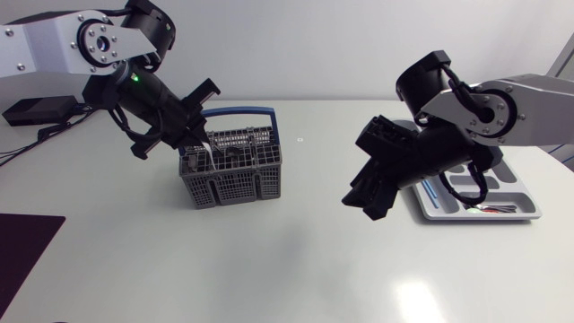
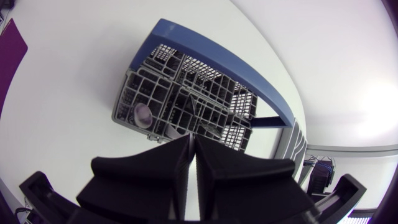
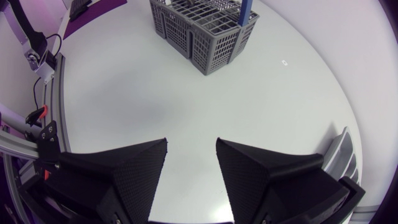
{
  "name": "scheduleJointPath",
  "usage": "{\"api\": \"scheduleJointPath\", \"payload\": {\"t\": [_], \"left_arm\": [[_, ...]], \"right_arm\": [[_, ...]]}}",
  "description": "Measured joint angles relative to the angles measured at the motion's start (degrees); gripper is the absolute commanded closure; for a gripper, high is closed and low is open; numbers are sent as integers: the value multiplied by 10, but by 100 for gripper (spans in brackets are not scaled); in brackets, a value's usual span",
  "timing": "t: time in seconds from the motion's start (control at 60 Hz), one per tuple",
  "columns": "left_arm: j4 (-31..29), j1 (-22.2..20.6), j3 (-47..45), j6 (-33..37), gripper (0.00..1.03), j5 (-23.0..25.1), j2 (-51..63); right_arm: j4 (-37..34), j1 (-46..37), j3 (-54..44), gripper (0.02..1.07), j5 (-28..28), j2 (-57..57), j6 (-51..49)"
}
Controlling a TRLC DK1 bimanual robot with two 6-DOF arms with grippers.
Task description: Unload the cutlery basket into the drawer organizer.
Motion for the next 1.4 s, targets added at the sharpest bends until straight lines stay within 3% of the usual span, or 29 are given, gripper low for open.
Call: {"api": "scheduleJointPath", "payload": {"t": [0.183,0.533,0.8,0.833,0.9,1.117,1.4], "left_arm": [[10,-12,-12,0,100,-9,-26],[20,-47,-37,2,100,-80,-93],[31,-80,-60,56,100,-81,-158],[33,-87,-64,66,100,-74,-164],[36,-99,-73,90,100,-52,-171],[56,-117,-100,173,100,19,-173],[96,-154,-136,311,100,113,-173]], "right_arm": [[0,2,-12,48,2,-4,0],[0,10,-13,48,7,-17,5],[15,12,-28,48,10,-50,10],[17,12,-32,45,10,-57,11],[24,11,-43,22,10,-76,26],[25,9,-70,21,8,-101,33],[44,15,-71,21,-91,-112,-21]]}}
